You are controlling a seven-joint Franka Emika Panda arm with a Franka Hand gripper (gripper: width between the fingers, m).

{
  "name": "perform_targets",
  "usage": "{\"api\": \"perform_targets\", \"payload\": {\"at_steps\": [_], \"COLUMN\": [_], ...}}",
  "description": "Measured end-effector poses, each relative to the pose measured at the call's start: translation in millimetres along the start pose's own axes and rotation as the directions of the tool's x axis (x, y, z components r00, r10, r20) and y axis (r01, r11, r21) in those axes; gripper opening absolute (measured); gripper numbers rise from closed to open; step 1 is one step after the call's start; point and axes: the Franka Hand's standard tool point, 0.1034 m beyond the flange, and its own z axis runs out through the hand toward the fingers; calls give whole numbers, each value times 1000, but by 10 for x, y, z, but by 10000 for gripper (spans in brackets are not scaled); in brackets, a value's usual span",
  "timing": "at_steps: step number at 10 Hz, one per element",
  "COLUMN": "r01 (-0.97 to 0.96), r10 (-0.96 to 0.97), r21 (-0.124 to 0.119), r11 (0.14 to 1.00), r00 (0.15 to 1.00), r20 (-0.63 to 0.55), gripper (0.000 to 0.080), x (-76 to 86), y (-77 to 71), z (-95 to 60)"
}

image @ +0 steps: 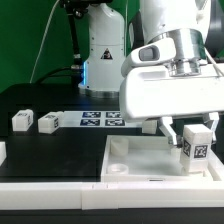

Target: Assemble one leg

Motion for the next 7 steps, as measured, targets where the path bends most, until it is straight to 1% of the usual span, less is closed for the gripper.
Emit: {"api": "perform_targets", "payload": {"at_steps": [1,2,3,4,6,7], "r01": [0,0,0,-1,3,3], "r10": [0,0,0,1,-3,-3], "r21": [0,0,0,0,8,6], "r11": [1000,1000,1000,1000,1000,1000], "r00": [1000,1000,1000,1000,1000,1000], "r20": [0,0,0,3,22,19], "gripper": [501,617,640,640,648,649], "x": [0,0,0,8,145,204], "y": [0,0,0,3,-14,10], "z": [0,0,0,-8,-146,-200]}}
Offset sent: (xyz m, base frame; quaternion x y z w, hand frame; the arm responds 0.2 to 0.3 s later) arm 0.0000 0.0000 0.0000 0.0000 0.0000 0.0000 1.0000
